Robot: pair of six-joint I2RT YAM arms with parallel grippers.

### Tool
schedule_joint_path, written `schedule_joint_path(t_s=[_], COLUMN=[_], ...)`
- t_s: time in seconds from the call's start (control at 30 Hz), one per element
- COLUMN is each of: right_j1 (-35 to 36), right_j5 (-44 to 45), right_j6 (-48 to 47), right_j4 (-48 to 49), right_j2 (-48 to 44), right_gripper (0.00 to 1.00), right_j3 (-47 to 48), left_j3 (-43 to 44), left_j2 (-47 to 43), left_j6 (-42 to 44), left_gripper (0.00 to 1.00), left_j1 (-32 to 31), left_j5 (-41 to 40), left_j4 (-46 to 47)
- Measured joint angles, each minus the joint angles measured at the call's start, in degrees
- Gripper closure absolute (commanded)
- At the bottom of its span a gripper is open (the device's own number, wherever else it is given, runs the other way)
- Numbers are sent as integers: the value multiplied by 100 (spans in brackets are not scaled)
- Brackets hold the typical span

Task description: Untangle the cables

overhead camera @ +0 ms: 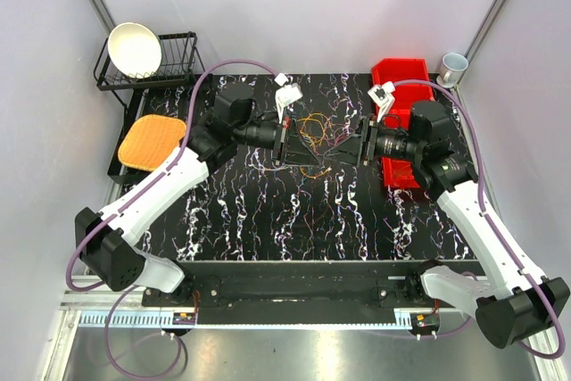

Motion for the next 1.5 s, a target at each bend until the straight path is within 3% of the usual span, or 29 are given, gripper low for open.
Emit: schedule_joint_path(t_s=[0.33,0.47,0.6,0.63,0.8,0.97,1.0,1.03,1.13,1.17,1.27,1.33,1.5], right_j1=[11,17,24,28,33,33,33,33,33,33,42,42,50], right_j5=[476,555,555,546,505,417,404,420,623,715,1032,1416,2479], right_j6=[-247,-321,-358,-361,-306,-157,-138,-116,-70,-48,-24,-26,-122], right_j4=[-247,-334,-334,-332,-313,-234,-219,-208,-210,-214,-275,-354,-627], right_j2=[-26,-39,-61,-70,-129,-264,-295,-326,-444,-490,-643,-726,-723], right_gripper=[47,64,97,100,100,100,100,100,100,100,100,100,100], right_j3=[0,2,2,2,2,2,7,7,28,52,208,448,1213], left_j3=[0,-2,-4,-4,20,354,398,457,586,634,813,874,785], left_j2=[13,13,13,15,184,1126,1296,1491,1808,1843,1825,1696,935], left_j6=[-24,-24,-26,-33,-166,-619,-682,-765,-815,-802,-579,-369,118], left_gripper=[100,100,100,100,100,100,98,83,51,27,6,1,1], left_j1=[-33,-35,-35,-37,-42,-98,-114,-149,-313,-358,-468,-472,-376], left_j5=[37,37,35,17,-326,-730,-787,-841,-994,-1075,-1482,-2017,-3600], left_j4=[11,15,42,61,254,476,503,498,385,306,-155,-566,-1683])
